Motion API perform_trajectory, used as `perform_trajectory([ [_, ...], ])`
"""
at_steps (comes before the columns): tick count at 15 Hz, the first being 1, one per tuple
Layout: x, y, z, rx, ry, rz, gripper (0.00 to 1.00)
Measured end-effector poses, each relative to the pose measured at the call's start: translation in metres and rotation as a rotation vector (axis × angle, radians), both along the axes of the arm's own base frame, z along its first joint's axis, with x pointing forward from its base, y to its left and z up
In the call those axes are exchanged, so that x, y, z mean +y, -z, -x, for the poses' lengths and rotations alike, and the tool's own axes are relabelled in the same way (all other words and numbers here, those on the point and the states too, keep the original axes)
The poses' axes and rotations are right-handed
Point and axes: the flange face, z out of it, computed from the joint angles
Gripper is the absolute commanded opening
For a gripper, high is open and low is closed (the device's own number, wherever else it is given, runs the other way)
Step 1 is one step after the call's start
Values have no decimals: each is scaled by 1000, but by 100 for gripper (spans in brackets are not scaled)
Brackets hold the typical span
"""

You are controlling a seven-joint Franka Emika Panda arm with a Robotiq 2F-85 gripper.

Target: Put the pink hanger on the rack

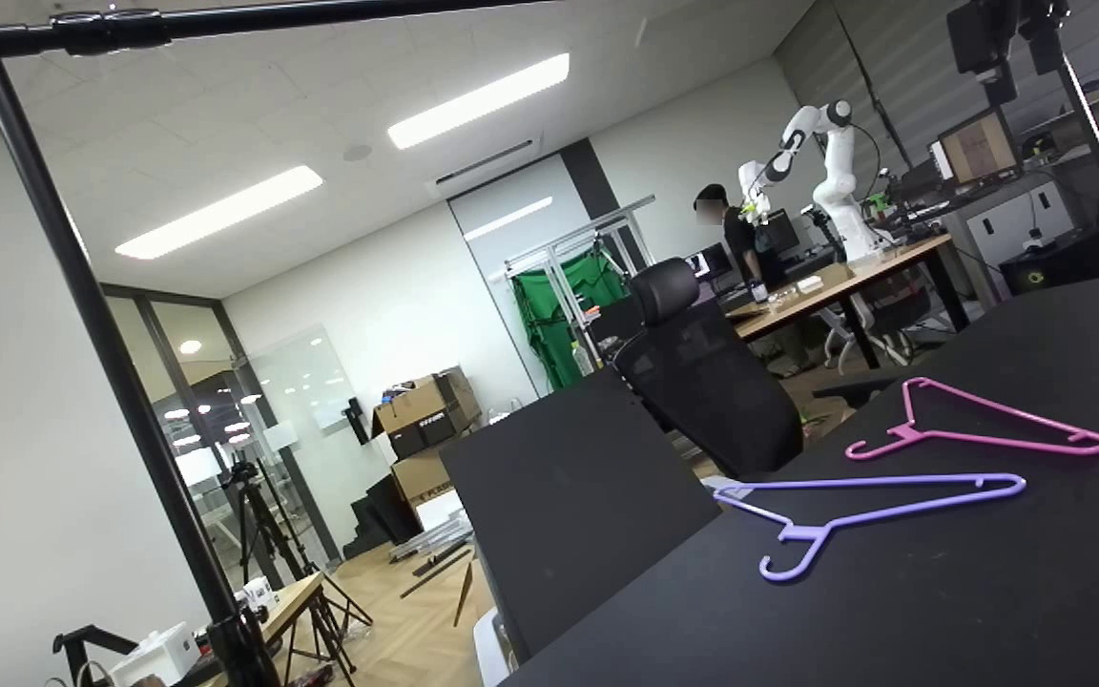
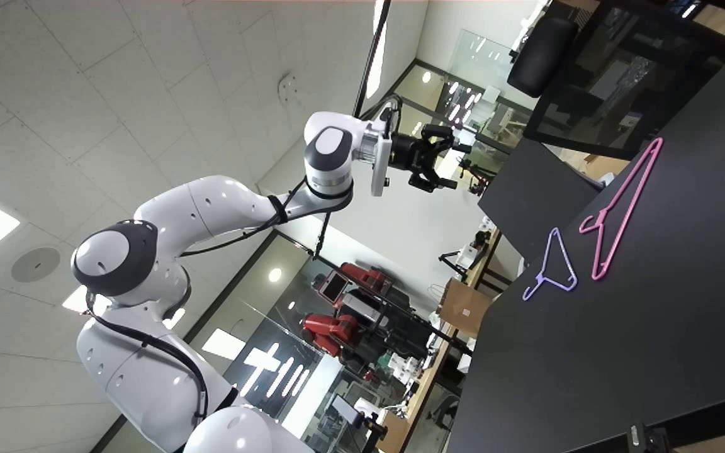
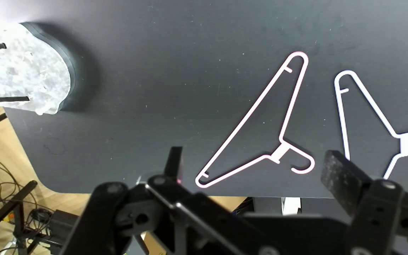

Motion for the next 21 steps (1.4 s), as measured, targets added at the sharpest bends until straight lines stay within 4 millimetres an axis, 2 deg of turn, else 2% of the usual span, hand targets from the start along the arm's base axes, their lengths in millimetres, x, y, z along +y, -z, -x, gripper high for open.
perform_trajectory([
  [4, 2, 4, -2, -1, -7, -4, 100],
  [7, 12, 22, -17, -17, -4, -33, 100],
  [12, 27, 70, -68, -12, -3, -55, 100],
  [16, 38, 118, -110, 26, 3, -62, 100],
  [19, 46, 155, -129, 67, 16, -76, 100],
  [21, 51, 179, -135, 85, 32, -92, 100],
])
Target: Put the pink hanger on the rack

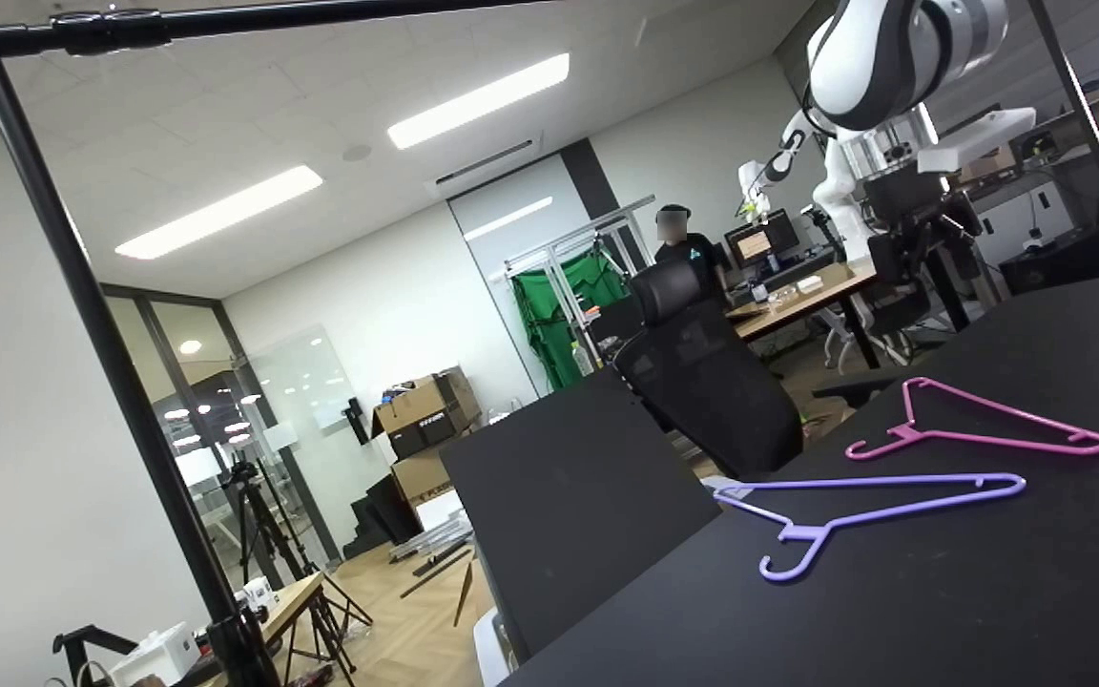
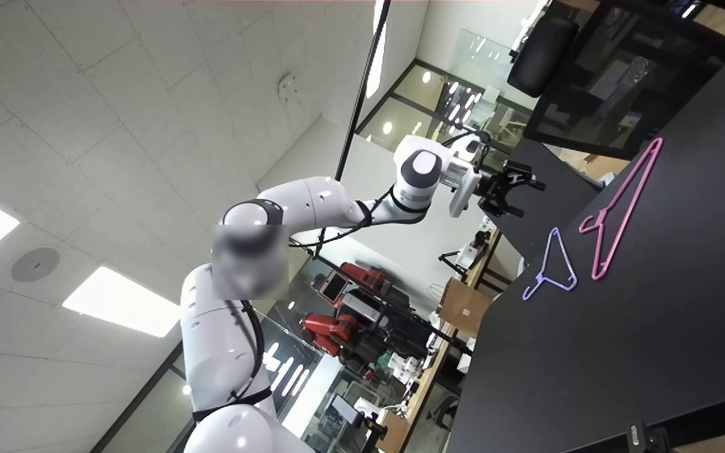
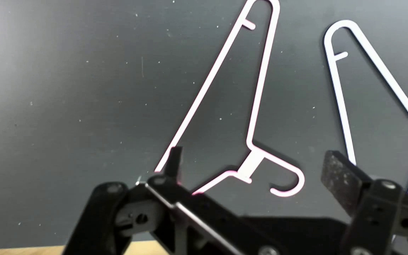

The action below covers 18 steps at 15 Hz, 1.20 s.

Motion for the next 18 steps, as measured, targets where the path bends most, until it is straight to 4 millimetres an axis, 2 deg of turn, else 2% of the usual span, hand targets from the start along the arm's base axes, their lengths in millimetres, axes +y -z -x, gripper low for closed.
perform_trajectory([
  [6, 14, 58, 0, 26, 33, -56, 100],
  [11, 14, 103, 4, 23, 94, -56, 100],
  [18, 24, 150, 11, 32, 158, -53, 100],
])
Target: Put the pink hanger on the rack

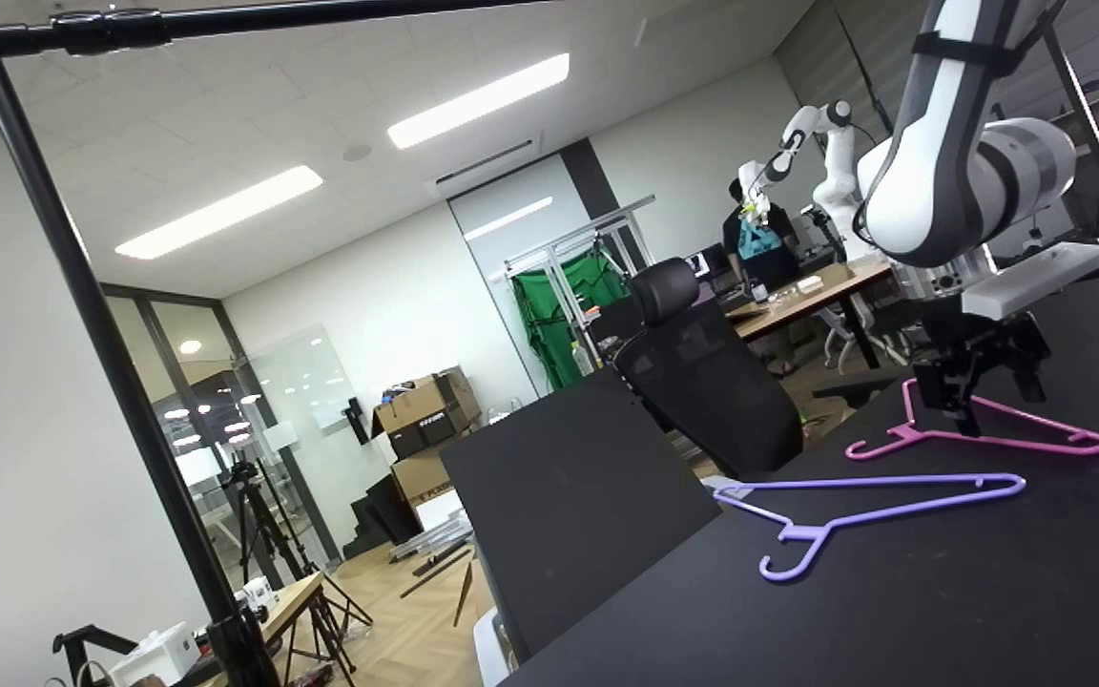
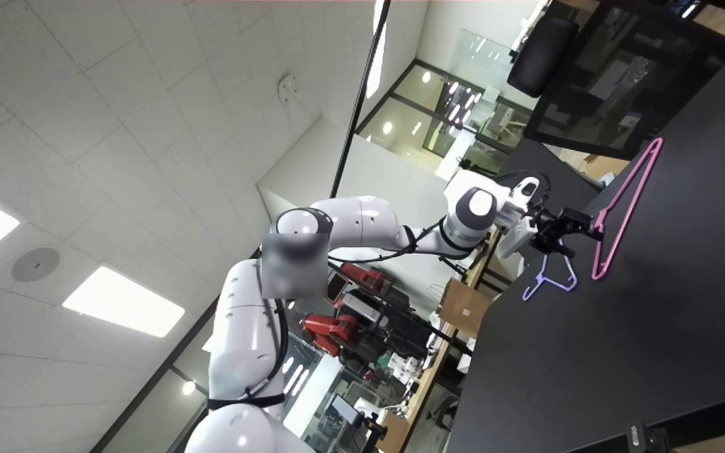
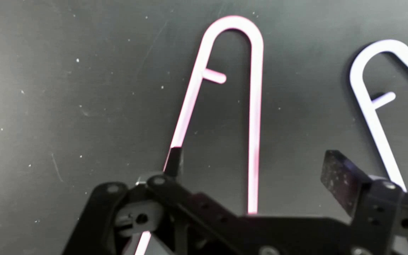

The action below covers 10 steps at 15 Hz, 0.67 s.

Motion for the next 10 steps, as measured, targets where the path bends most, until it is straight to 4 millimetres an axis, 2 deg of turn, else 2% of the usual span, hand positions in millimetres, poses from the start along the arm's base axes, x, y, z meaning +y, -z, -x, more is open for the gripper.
perform_trajectory([
  [1, 3, 4, 0, 1, 1, 1, 75],
  [2, 5, 8, 1, 0, 1, 4, 74],
  [3, 7, 11, 1, -2, 1, 6, 68],
  [6, 12, 16, 0, -9, -1, 13, 45],
  [10, 12, 19, -1, -15, -2, 23, 19],
])
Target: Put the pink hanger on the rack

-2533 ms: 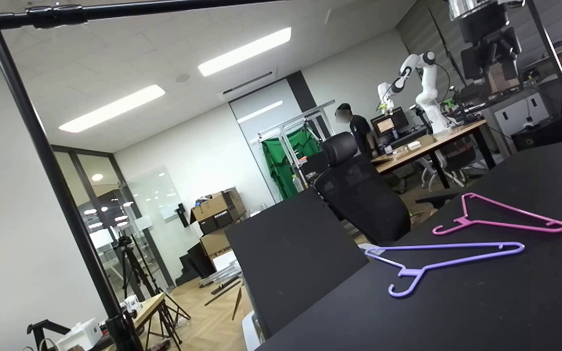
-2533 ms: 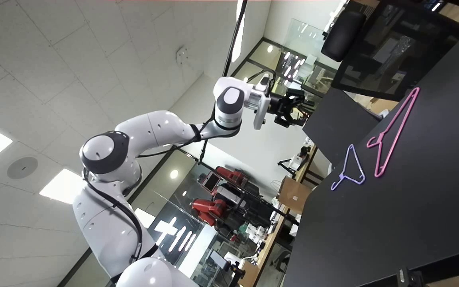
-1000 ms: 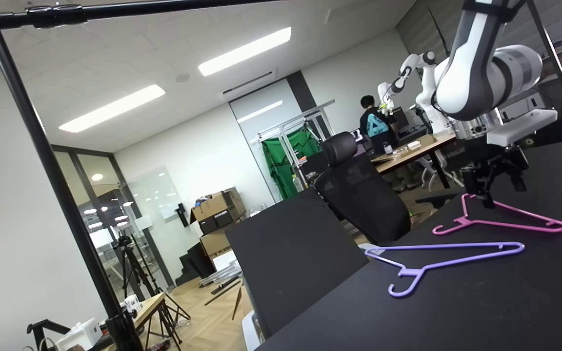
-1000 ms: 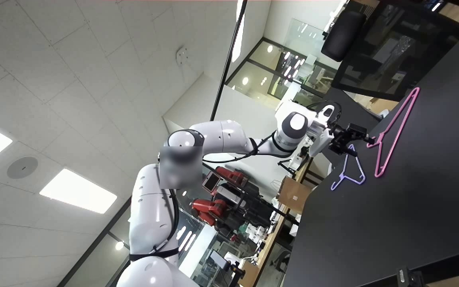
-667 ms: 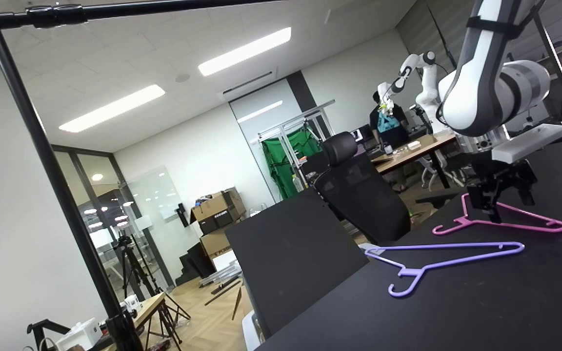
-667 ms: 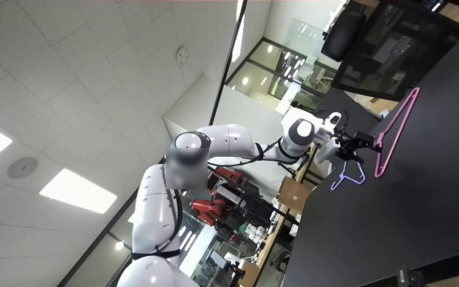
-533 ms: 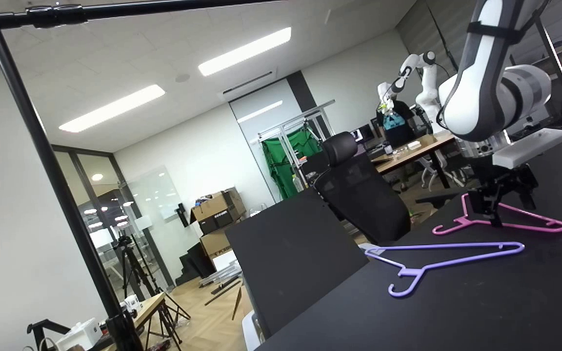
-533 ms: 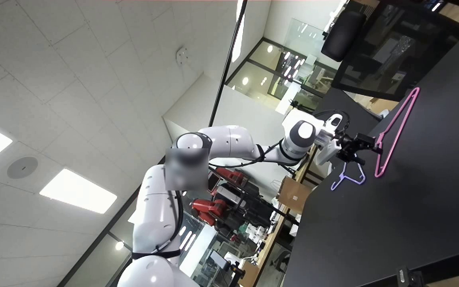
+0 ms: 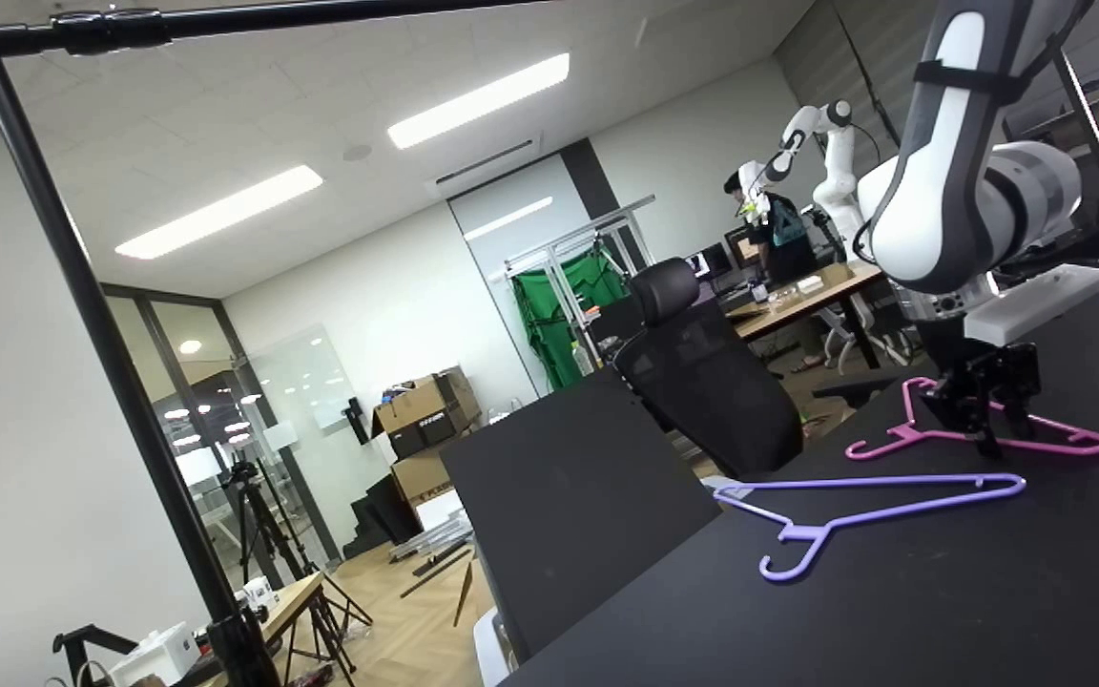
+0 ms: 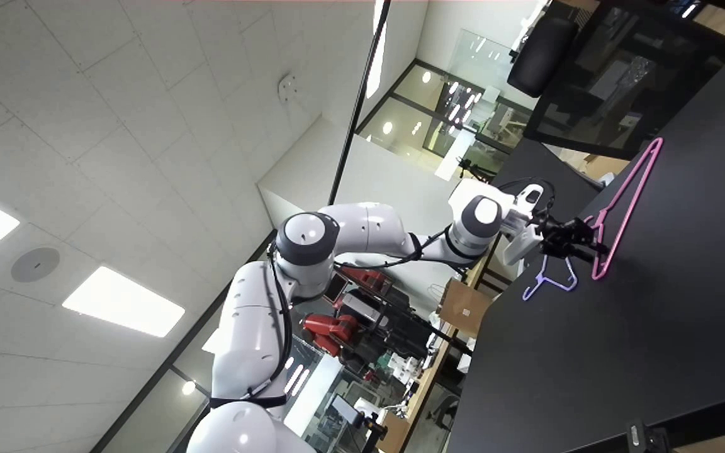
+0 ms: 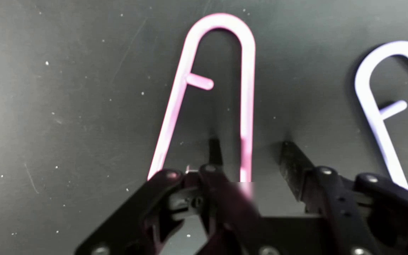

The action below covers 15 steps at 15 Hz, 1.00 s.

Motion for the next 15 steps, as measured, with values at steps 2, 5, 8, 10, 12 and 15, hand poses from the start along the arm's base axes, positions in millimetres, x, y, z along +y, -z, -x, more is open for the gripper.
perform_trajectory([
  [2, 0, -1, -1, -4, 0, 2, 5],
  [5, -2, -3, -2, -5, 3, 8, 0],
  [8, -4, -6, -4, 9, 6, 7, 2],
  [10, -6, -11, -8, 27, 8, 0, 2],
  [12, -9, -22, -13, 37, 9, -7, 2],
  [15, -12, -52, -22, 34, -8, -32, 2],
])
